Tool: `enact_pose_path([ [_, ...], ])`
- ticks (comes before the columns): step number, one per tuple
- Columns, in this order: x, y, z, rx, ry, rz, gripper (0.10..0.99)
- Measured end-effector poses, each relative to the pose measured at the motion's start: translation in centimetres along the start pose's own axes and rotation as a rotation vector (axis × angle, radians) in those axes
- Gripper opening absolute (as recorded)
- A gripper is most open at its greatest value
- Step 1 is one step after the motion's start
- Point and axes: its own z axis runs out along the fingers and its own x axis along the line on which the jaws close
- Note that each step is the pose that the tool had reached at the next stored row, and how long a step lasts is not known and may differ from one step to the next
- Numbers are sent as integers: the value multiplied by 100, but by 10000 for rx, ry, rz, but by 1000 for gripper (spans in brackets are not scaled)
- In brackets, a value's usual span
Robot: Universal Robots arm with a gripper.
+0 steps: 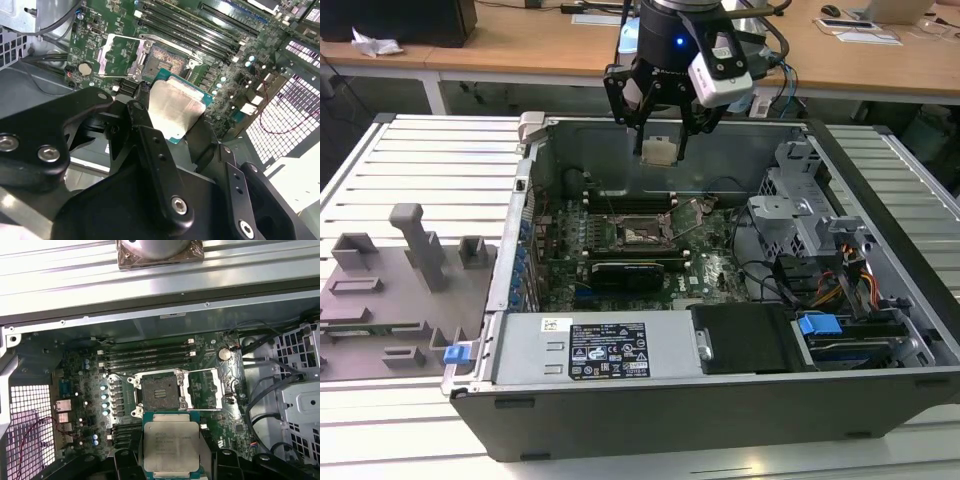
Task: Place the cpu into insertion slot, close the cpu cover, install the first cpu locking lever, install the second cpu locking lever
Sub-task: 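Place the cpu into insertion slot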
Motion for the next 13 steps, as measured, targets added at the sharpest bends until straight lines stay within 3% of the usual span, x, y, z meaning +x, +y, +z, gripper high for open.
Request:
enact_pose_path([
  [13,0,0,0,-8,-38,425,537],
])
